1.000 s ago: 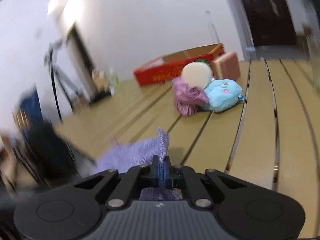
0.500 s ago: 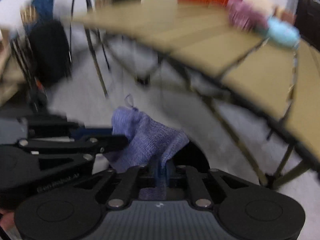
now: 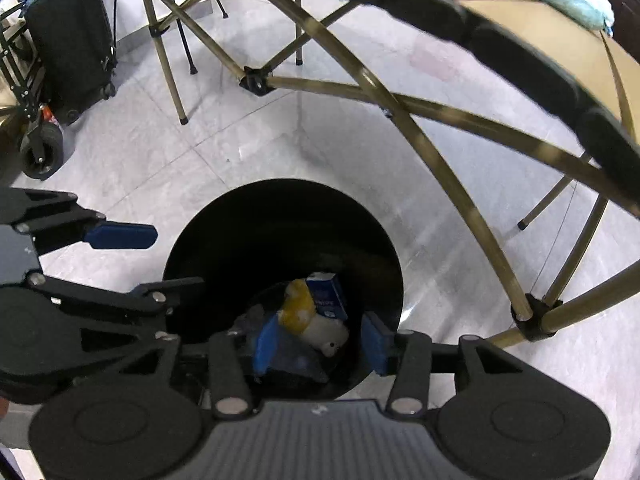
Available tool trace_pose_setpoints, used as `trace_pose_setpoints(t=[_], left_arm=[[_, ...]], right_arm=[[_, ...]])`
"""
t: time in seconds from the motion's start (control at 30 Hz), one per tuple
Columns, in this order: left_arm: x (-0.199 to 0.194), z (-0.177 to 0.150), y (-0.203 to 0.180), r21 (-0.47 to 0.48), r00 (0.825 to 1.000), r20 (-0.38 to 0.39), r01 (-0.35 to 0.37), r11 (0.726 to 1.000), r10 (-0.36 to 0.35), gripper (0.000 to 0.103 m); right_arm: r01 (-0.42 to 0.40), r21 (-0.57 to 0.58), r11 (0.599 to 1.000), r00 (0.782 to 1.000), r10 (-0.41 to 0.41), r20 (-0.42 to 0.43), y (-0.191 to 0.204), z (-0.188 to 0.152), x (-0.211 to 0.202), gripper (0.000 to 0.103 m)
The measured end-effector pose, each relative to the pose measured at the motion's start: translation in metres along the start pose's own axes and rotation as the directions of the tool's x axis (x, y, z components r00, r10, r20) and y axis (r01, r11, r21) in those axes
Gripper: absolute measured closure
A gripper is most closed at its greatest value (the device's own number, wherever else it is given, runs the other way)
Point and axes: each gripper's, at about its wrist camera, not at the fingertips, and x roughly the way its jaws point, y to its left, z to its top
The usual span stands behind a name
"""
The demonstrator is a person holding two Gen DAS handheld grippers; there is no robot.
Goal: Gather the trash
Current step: 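Lower the purple knit bag into the black bin and open both tools, then reach the left tool to the pink satin cloth and close on it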
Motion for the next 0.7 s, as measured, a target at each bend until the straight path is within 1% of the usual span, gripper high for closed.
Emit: trace_pose_setpoints(t=[0.07,0.17,0.23,0.3,0.37,0.4,0.47,0.5,0.53,0.57,0.63,0.67,0.7], left_arm=[[0.005,0.0,0.0,-0.005,0.999,-0.032,-0.011,1.0,0.011,0.038],[0.01,0.001,0.003,-0.027,0.997,-0.072,-0.006,1.0,0.004,0.037],[0.008,0.002,0.003,-0.028,0.998,-0.07,-0.011,1.0,0.009,0.037],[0.003,0.005,0.003,-0.01,0.998,-0.054,-0.021,1.0,0.021,0.035],[-0.005,0.012,0.003,0.006,0.999,-0.033,-0.027,1.0,0.027,0.033],[-0.012,0.017,0.003,0.009,1.0,-0.013,-0.024,1.0,0.025,0.033],[-0.033,0.029,0.006,0.014,0.998,0.059,0.01,1.0,-0.011,0.03],[-0.047,0.035,0.008,0.02,0.993,0.109,0.036,0.999,-0.038,0.03],[-0.06,0.04,0.01,0.027,0.985,0.16,0.061,0.998,-0.064,0.027],[-0.073,0.045,0.013,0.022,0.973,0.218,0.076,0.997,-0.079,0.026],[-0.095,0.053,0.017,0.002,0.943,0.325,0.079,0.997,-0.076,0.025],[-0.105,0.059,0.018,-0.007,0.922,0.381,0.073,0.997,-0.065,0.025],[-0.112,0.065,0.019,-0.022,0.903,0.427,0.066,0.998,-0.05,0.025]], right_arm=[[0.015,-0.004,1.0,1.0,-0.015,-0.024,0.001,0.0,0.005,0.052],[0.012,-0.012,1.0,1.0,-0.012,-0.023,0.002,0.001,0.004,0.05],[0.011,-0.014,1.0,1.0,-0.011,-0.01,0.001,0.002,0.0,0.049],[0.022,-0.016,1.0,1.0,-0.022,0.009,0.001,0.004,-0.008,0.047],[0.026,-0.018,0.999,0.999,-0.026,0.036,0.001,0.005,-0.022,0.047],[0.015,-0.017,1.0,0.998,-0.014,0.055,-0.001,0.006,-0.031,0.047],[-0.038,-0.016,0.999,0.993,0.04,0.113,-0.003,0.008,-0.058,0.045],[-0.064,-0.018,0.998,0.986,0.066,0.151,-0.006,0.009,-0.073,0.044],[-0.086,-0.014,0.996,0.978,0.087,0.189,-0.01,0.01,-0.088,0.043],[-0.112,-0.014,0.994,0.968,0.112,0.223,-0.014,0.01,-0.103,0.041],[-0.157,-0.006,0.988,0.94,0.151,0.306,-0.026,0.011,-0.13,0.041],[-0.181,0.017,0.983,0.918,0.162,0.363,-0.037,0.013,-0.143,0.041],[-0.205,0.049,0.978,0.883,0.163,0.441,-0.05,0.015,-0.156,0.041]])
